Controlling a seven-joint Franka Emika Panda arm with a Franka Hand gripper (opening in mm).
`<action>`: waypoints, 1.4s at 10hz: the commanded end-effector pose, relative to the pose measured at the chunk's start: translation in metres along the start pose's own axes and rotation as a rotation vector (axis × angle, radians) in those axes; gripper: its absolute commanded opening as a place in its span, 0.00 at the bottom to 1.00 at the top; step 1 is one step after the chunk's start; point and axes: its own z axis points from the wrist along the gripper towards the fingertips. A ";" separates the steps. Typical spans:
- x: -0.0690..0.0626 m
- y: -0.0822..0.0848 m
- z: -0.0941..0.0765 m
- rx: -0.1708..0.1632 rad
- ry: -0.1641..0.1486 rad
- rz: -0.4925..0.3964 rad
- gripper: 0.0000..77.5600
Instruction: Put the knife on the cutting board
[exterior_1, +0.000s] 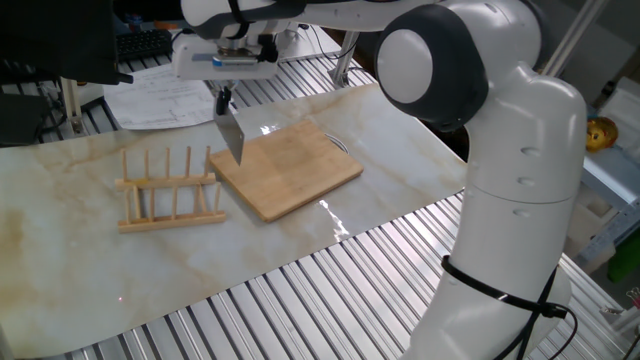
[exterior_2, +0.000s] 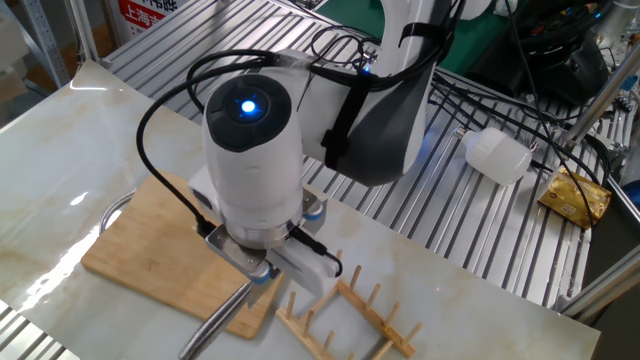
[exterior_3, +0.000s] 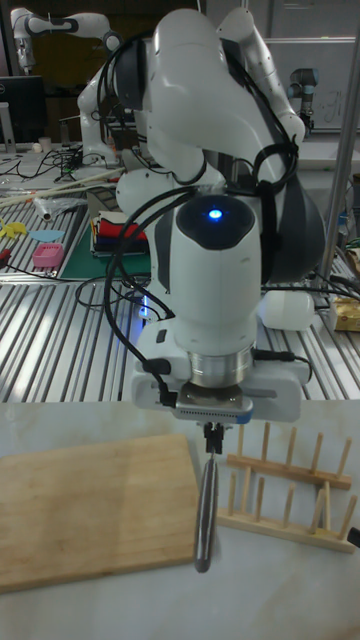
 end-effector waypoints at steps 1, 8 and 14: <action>-0.001 0.000 -0.003 -0.070 -0.029 0.202 0.02; -0.018 -0.071 -0.028 -0.055 0.017 0.009 0.02; -0.011 -0.107 0.029 -0.115 -0.044 -0.050 0.02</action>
